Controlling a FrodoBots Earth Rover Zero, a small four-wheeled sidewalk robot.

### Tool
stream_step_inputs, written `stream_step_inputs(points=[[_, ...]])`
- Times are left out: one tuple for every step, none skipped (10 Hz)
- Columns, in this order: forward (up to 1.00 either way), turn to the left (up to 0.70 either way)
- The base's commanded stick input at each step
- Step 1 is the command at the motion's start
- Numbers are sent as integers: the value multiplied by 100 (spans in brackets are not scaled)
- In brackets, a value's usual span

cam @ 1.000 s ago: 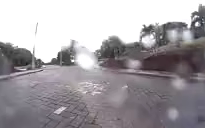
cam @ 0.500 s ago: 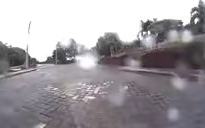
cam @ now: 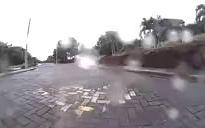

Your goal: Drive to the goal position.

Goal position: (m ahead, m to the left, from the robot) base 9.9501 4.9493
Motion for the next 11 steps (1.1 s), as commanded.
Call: stream_step_inputs(points=[[85, 0], [85, 0], [85, 0], [85, 0], [85, 0], [85, 0], [85, 0], [85, 0], [85, 0], [85, 0], [85, 0]])
